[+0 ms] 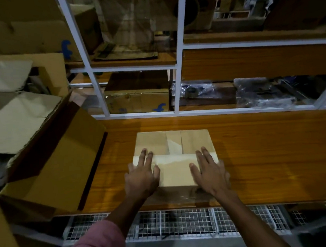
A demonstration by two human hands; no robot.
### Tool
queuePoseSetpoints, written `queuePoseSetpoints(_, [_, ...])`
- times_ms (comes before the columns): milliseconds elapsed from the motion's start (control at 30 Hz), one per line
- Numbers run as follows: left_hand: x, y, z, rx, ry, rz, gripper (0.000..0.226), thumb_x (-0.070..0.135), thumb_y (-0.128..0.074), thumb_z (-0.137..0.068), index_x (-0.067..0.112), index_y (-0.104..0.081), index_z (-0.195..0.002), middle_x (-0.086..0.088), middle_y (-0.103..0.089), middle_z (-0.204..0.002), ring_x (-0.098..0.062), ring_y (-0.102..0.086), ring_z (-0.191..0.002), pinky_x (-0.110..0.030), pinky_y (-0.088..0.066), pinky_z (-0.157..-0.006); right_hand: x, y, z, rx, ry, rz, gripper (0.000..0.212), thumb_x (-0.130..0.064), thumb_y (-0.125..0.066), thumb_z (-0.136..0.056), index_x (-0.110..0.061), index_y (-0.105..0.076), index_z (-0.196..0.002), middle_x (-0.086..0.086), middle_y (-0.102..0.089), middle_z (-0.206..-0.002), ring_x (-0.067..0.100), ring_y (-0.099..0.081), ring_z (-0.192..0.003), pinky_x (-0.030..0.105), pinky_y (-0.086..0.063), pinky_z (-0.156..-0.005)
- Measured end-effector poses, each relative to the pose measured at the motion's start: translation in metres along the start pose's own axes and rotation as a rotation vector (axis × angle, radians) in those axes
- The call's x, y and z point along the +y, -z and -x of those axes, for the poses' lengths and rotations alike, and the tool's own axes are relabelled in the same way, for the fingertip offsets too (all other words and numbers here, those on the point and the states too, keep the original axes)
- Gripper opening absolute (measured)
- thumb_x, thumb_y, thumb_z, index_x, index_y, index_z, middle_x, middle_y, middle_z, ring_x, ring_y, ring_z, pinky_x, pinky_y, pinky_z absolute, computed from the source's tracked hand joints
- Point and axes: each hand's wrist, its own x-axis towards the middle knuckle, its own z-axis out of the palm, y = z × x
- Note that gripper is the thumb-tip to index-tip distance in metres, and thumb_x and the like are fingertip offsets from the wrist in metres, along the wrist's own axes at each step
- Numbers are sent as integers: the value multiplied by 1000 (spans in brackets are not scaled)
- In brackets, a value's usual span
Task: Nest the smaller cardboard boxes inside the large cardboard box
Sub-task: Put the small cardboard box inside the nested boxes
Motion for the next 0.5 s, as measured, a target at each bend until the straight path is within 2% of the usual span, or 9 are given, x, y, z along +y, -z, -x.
queuePoseSetpoints(167, [0,3,3,-21,-15,46,65,61,-22,-100,39,-9,-160,11,0,-170,-37,-39,-133,-47,-53,-93,14,2,9,11,39,-46,80,-80,-8,-91,-40,-8,-161,-17,9,-170,37,-47,-136,53,-42,-102])
queuePoseSetpoints(333, [1,7,5,-41,-3,39,68,63,-25,-100,40,-5,-161,12,5,-170,-39,-42,-132,-45,-50,-96,11,6,13,-2,40,-55,76,-75,-17,-97,-37,-7,-162,-15,11,-170,39,-44,-137,54,-39,-104])
queuePoseSetpoints(500, [4,11,15,-56,28,24,69,63,-27,-100,38,-5,-161,14,8,-169,-40,-40,-131,-43,-51,-89,6,8,19,-3,7,-89,73,-72,-26,-98,-40,-10,-161,-19,10,-170,42,-37,-142,58,-35,-108])
